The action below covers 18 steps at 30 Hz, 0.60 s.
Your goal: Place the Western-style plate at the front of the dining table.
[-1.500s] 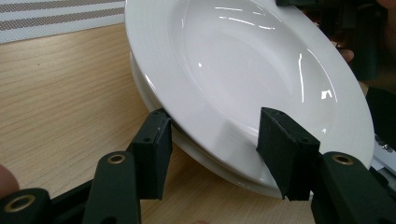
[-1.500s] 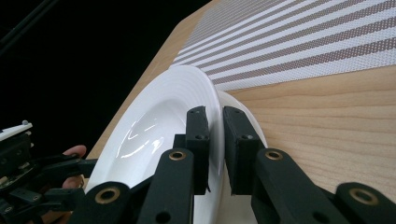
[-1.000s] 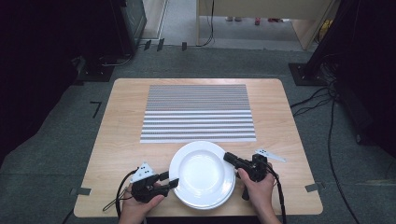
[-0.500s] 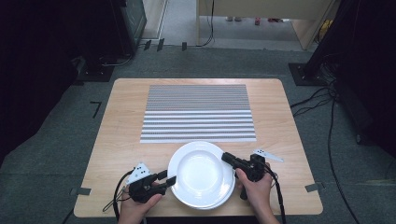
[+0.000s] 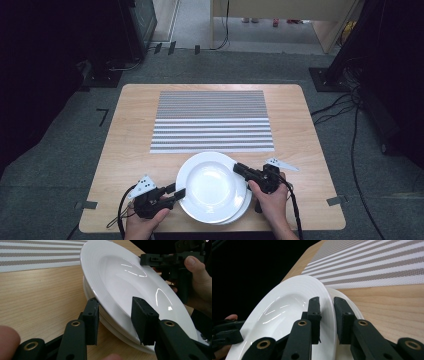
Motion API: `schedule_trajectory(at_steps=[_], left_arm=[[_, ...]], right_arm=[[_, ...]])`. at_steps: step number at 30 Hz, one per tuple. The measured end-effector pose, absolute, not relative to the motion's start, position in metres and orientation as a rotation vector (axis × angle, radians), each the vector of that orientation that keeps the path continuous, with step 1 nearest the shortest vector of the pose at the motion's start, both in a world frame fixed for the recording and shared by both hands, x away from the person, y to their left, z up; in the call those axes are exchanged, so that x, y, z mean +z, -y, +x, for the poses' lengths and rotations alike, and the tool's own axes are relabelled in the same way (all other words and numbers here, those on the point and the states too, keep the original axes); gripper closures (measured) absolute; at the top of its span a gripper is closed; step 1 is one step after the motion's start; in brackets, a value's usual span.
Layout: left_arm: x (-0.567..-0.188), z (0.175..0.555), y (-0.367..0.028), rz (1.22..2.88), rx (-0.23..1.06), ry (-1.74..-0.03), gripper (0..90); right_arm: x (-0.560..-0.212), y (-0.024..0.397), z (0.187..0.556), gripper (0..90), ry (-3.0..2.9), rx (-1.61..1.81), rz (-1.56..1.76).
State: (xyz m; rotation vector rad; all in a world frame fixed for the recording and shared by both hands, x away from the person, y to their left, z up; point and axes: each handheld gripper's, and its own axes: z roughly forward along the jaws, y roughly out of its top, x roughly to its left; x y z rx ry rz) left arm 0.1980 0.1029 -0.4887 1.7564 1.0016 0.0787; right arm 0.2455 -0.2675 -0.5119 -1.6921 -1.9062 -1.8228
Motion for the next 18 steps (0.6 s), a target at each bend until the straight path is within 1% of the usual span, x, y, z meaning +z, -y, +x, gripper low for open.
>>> schedule_trajectory(at_steps=[10, 13, 18], left_arm=[[-0.489, 0.193, -0.110, 1.737, 0.089, -1.030, 61.1], [-0.489, 0.193, -0.111, 1.734, 0.094, -1.039, 61.7], [-0.490, 0.194, -0.112, 1.717, 0.069, -1.057, 63.1]], right_arm=[[-0.509, 0.260, 0.249, 77.5, 1.912, -1.767, -1.657], [-0.510, 0.255, 0.250, 75.8, 1.946, -1.719, -1.665], [-0.510, 0.255, 0.251, 76.2, 1.929, -1.702, -1.664]])
